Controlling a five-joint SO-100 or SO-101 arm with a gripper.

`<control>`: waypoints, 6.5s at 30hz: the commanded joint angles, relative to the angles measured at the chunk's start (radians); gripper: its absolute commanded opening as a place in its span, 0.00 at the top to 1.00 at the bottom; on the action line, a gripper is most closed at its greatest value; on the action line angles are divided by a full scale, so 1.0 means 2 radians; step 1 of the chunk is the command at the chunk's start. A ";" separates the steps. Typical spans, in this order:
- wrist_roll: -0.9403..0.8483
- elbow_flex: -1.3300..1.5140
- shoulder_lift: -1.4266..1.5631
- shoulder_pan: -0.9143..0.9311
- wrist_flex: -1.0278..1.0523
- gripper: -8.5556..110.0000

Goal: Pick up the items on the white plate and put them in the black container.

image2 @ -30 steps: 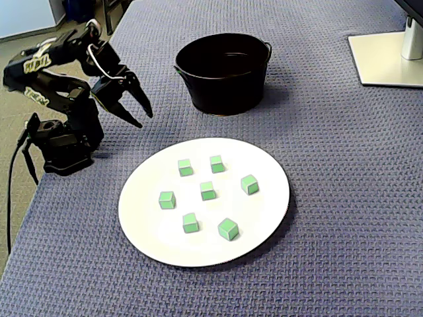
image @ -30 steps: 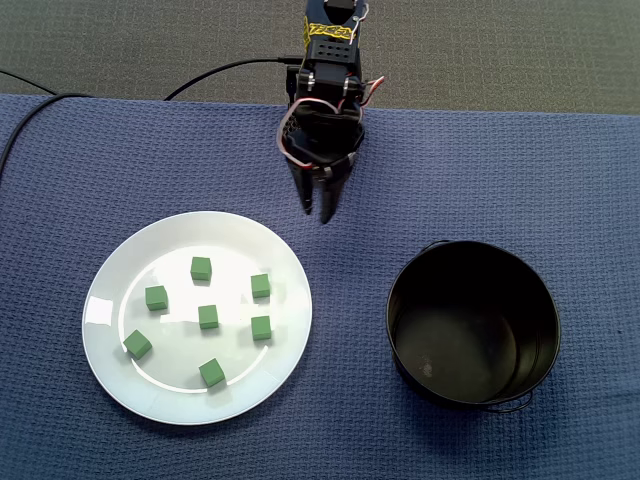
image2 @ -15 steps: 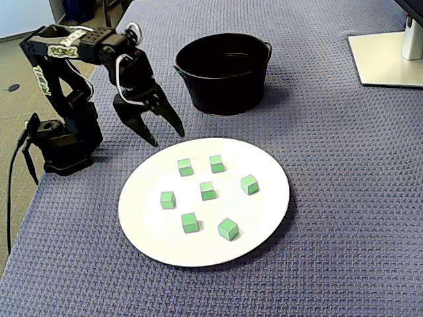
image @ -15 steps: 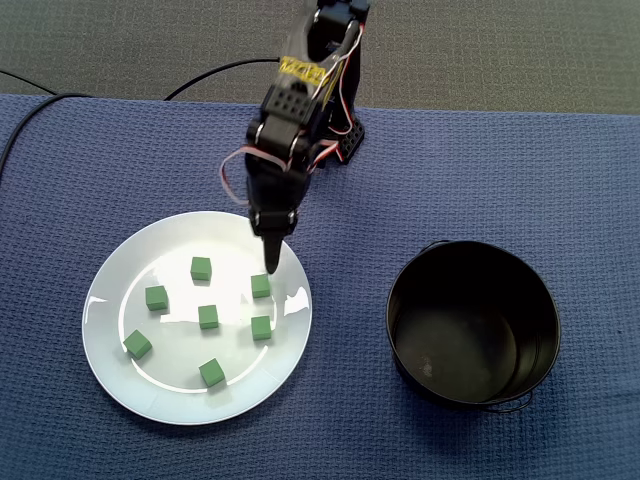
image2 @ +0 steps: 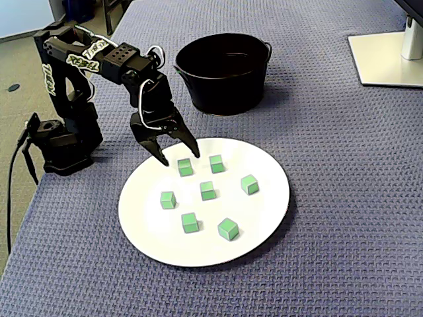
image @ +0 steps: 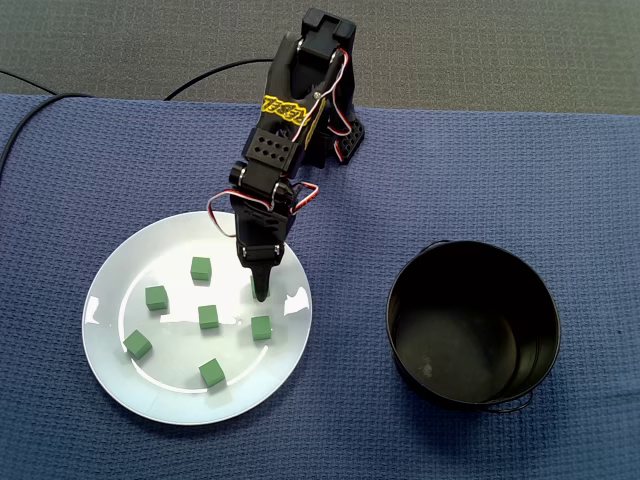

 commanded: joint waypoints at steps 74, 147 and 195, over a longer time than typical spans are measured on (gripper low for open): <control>-0.231 -0.208 0.204 -0.443 -0.007 0.93; -0.861 -0.203 -0.049 0.225 0.050 0.78; -0.737 -0.049 -0.127 0.156 -0.115 0.93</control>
